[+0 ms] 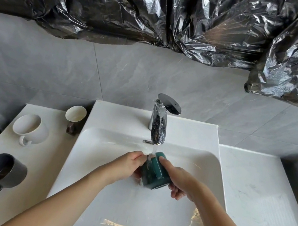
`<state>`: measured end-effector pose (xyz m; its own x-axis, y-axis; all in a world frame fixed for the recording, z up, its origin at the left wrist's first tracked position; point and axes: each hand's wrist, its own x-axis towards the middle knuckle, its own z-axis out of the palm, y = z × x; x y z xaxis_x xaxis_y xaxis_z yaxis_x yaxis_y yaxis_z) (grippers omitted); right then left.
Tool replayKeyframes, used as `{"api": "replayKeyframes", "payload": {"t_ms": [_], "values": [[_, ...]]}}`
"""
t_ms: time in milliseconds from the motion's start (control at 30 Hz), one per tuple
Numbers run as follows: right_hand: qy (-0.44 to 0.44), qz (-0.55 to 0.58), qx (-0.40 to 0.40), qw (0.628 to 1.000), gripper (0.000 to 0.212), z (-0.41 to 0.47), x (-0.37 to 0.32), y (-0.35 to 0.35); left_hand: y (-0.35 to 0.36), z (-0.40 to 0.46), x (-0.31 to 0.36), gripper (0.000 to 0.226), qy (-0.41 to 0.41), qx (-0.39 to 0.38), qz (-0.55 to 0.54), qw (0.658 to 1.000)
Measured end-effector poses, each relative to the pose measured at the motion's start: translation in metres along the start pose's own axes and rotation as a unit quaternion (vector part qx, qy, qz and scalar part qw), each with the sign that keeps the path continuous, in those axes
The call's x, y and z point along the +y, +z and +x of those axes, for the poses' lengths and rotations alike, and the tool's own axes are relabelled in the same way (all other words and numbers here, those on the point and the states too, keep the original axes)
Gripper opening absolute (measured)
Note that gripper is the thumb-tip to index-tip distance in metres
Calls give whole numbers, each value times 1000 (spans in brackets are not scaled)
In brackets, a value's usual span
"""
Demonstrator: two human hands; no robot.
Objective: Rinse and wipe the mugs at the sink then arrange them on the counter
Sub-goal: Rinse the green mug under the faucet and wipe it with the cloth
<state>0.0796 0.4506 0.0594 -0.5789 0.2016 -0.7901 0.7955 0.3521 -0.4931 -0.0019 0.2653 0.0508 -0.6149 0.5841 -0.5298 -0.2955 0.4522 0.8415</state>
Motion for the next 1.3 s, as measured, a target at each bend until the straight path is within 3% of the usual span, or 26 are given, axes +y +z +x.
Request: {"api": "replayKeyframes", "payload": {"t_ms": [100,333,567,633,700,767,867,1000,1133,1200,1300], "values": [[-3,4,-5,1000,81,0,-2,-2,3,0,2,31,-18,-16,-52,998],[-58,236,-15,970,38,1,2,5,10,-5,6,35,-60,-19,-125,990],[-66,378,16,923,42,-2,1,21,6,-5,9,35,-106,-14,-138,985],[-56,372,21,926,50,1,-1,21,6,-1,8,30,-89,10,-48,995],[-31,344,23,938,60,3,-5,18,5,2,6,19,-16,52,61,997],[-11,318,19,948,69,5,-10,16,3,1,7,26,59,71,121,988],[-20,284,31,958,64,0,-15,12,0,1,8,24,109,90,181,973],[-63,267,24,961,56,-12,-13,10,-8,3,10,18,109,104,204,967],[-134,239,7,962,89,-13,1,14,-8,2,18,10,103,103,200,969],[-160,199,24,967,96,-12,5,16,-5,2,21,10,94,105,198,970],[-164,189,48,967,83,-12,3,16,-5,1,21,12,77,115,214,967]]}}
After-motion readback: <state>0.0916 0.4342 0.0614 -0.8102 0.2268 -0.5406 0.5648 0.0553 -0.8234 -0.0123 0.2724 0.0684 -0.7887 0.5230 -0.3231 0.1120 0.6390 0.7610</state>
